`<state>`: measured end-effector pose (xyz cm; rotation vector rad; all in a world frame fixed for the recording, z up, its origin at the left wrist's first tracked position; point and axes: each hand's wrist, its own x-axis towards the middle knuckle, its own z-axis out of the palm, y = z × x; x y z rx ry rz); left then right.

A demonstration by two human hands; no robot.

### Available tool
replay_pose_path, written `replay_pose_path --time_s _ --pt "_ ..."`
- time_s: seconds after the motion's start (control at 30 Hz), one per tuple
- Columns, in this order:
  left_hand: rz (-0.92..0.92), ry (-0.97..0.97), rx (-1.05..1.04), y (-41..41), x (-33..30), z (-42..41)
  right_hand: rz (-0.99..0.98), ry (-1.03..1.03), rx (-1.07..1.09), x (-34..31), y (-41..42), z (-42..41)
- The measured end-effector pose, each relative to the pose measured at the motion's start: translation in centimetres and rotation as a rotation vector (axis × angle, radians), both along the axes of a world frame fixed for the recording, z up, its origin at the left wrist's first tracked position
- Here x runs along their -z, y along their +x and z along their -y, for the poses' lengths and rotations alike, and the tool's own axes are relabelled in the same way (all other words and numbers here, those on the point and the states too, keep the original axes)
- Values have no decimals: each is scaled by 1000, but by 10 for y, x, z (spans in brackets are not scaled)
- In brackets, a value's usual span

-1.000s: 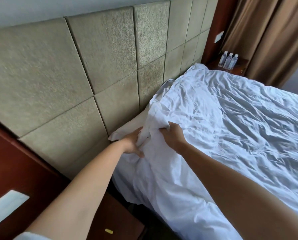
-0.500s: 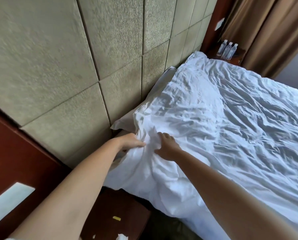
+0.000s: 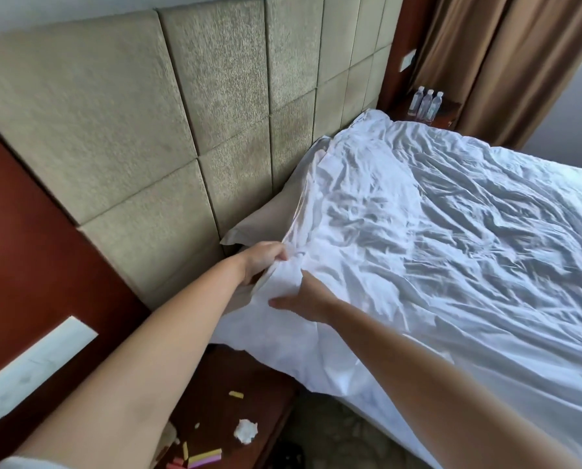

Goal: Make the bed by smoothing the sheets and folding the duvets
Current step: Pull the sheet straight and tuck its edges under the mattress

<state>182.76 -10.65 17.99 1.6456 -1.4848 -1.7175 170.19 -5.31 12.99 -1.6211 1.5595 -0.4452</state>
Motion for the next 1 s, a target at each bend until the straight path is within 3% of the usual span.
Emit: replay_pose_path --time_s 0.1,0.27,0.43,0.5,0.6,0.7,0.83,1.0 --pt "-28 -21 11 -11 -10 -34 45 -76 149 -6 -16 -36" --pt "-92 -112 131 -19 -18 -71 -39 -201 309 -22 -40 -66" --pt "462 -174 413 -5 0 -98 -112 -261 310 -35 -48 -69" --pt "546 -149 387 0 7 -102 -132 -275 286 -32 -43 -68" --pt "527 96 396 20 6 -106 -179 -316 168 -27 -27 -65" --pt "482 264 408 46 6 -120 -65 -187 108 -27 -3 -67" --pt "227 362 359 74 5 -140 138 -12 75 -11 25 -85" --pt "125 288 219 78 6 -170 213 -50 230 23 12 -122"
